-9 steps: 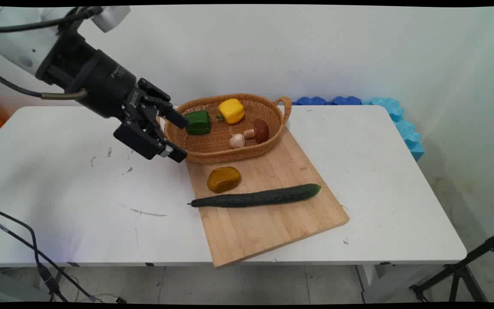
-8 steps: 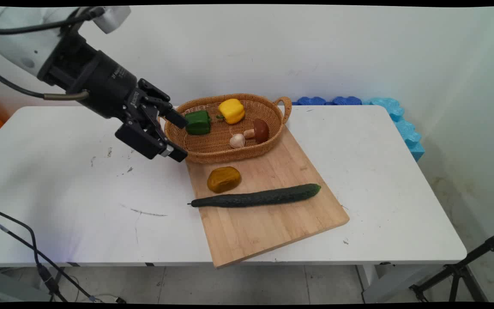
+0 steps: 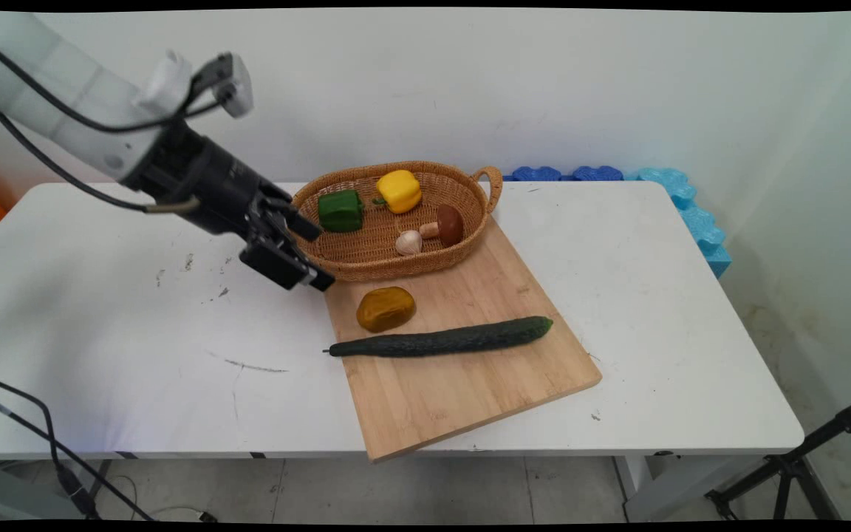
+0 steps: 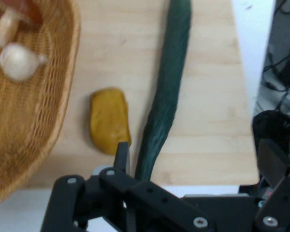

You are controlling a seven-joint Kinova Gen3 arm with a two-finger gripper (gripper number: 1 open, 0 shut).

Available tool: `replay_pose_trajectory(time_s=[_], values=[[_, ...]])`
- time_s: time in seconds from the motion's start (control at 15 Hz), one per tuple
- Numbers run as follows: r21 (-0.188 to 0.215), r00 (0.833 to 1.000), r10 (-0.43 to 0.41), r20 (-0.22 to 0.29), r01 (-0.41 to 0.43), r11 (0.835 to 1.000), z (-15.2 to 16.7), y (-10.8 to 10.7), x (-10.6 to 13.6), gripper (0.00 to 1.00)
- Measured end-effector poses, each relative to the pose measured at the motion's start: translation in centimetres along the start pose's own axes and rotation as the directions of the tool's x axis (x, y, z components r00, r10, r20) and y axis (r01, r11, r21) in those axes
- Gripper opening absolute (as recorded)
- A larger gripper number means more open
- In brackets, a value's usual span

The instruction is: Pick up the potato from the cutting board

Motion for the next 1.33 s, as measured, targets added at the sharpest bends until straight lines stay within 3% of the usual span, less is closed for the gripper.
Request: replay_pose_trajectory(time_s=[0.4,0.93,1.33], values=[[0.070,0.994,-0.090,0.056,0.086,0.994,5.3,-1.1,-2.5,1.00],[0.139,0.983,-0.169,0.072,0.158,0.978,10.7,-1.9,-2.8,1.00],[0.165,0.977,-0.205,0.065,0.192,0.967,14.1,-2.3,-2.4,1.00]])
